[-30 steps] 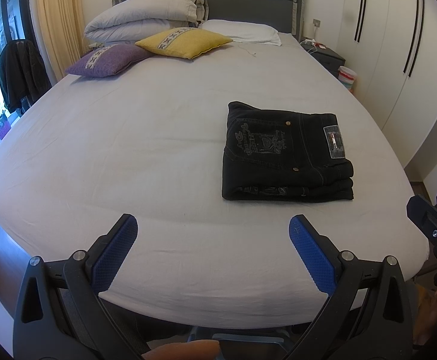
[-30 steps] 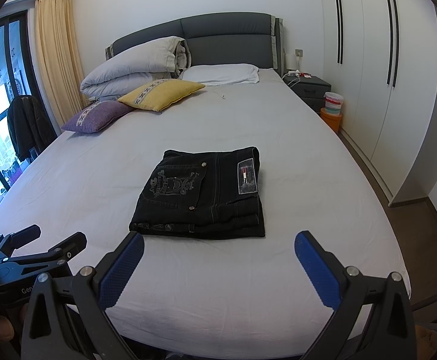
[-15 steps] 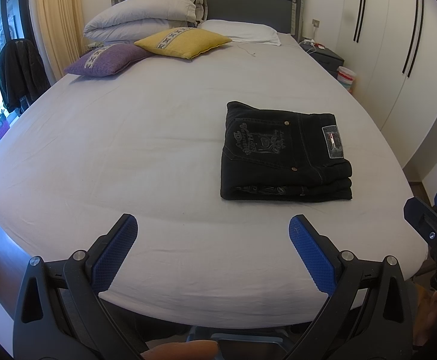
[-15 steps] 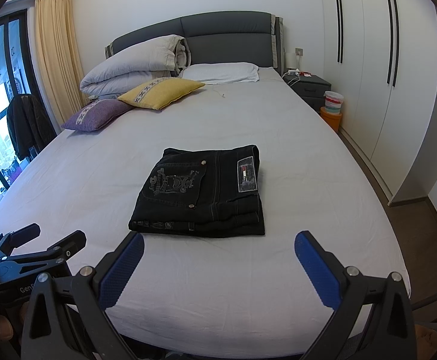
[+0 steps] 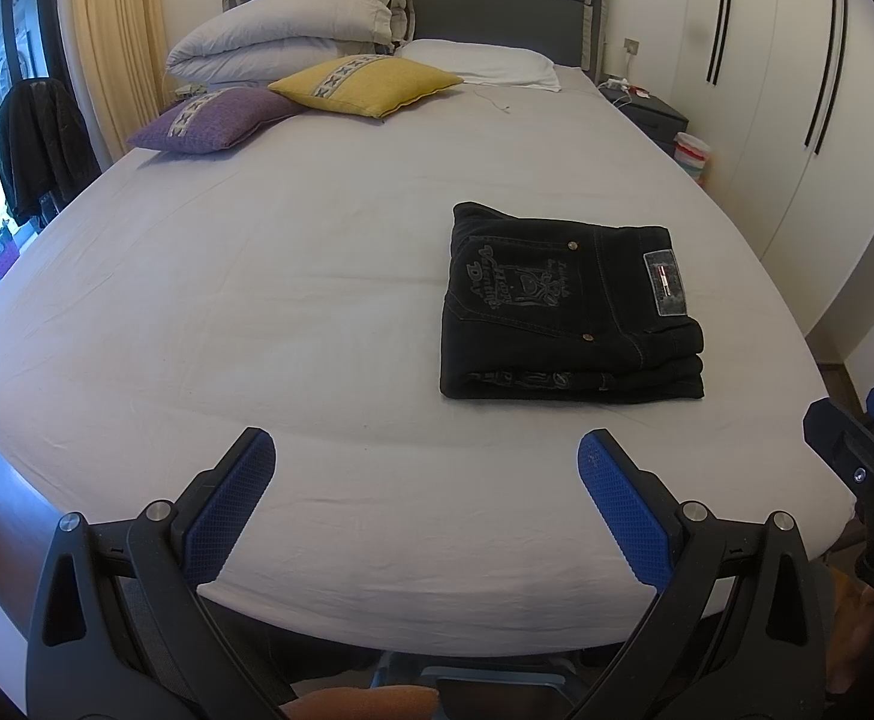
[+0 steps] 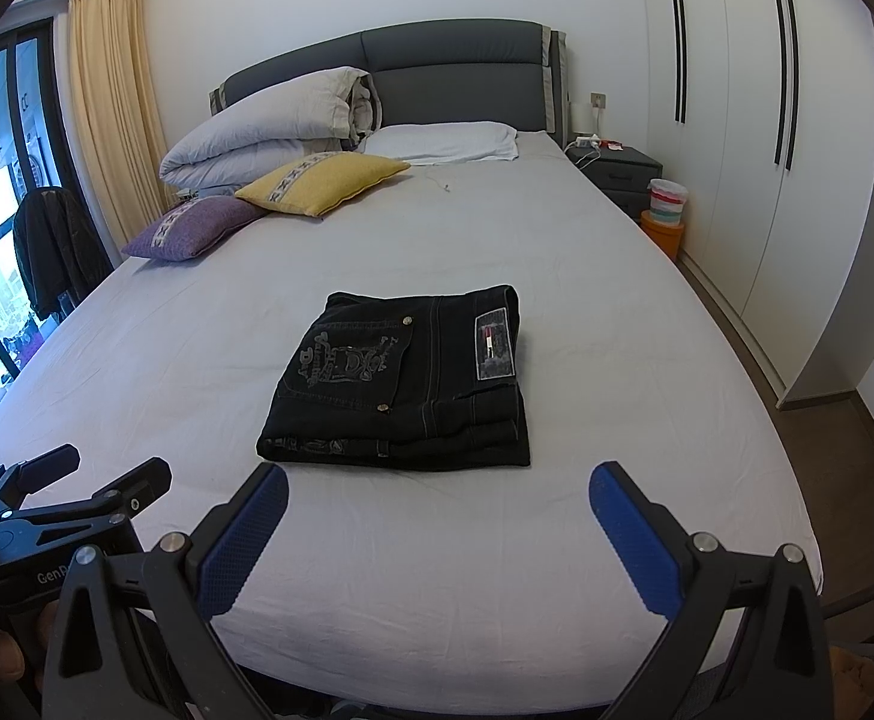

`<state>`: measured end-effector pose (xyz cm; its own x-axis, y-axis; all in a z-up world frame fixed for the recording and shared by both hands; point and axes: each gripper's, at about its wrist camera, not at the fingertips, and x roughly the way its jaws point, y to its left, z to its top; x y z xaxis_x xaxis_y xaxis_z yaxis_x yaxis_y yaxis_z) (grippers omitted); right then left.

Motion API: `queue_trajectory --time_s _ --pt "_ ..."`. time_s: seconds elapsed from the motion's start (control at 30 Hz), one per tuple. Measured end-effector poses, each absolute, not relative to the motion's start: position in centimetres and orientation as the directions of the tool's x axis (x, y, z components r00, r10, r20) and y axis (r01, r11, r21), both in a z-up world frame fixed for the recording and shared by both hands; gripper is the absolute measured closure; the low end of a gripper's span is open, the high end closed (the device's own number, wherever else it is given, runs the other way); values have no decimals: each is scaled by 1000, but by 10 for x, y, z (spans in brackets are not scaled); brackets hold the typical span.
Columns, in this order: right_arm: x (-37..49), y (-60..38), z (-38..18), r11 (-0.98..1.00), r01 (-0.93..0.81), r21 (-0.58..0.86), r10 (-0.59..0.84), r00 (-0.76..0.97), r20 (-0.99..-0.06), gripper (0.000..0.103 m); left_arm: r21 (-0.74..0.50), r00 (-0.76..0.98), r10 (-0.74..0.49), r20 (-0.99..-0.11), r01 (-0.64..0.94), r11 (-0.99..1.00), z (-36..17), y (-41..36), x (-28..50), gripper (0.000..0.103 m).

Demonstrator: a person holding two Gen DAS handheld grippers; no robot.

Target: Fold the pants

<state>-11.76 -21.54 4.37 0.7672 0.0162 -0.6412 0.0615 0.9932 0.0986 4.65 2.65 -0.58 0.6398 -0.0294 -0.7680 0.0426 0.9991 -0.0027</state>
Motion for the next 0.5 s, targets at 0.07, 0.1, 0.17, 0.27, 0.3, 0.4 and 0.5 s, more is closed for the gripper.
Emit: queue_trajectory --time_s 0.07,0.1,0.17,0.27,0.3,0.4,0.5 --pt "-119 -215 43 993 62 99 16 768 -641 0 -6 638 -32 -769 43 999 -6 28 46 0" --pt "-119 -215 43 993 61 99 17 767 -641 0 -6 638 -31 -770 43 999 -6 27 46 0" --pt "-119 -215 43 993 61 98 16 767 -641 0 -4 638 -30 -770 43 999 -6 28 46 0" --pt "-118 -216 43 993 61 99 17 767 -642 0 0 639 -28 -769 44 999 -6 28 46 0" --pt "-119 -215 43 993 61 99 17 767 -642 0 1 639 -27 -769 44 999 -6 28 46 0" --pt "-119 -216 43 993 60 99 18 765 -644 0 -4 640 -31 -768 44 999 -6 28 46 0" --pt "-121 -216 40 993 61 100 18 765 -643 0 -3 642 -30 -766 42 999 -6 29 46 0"
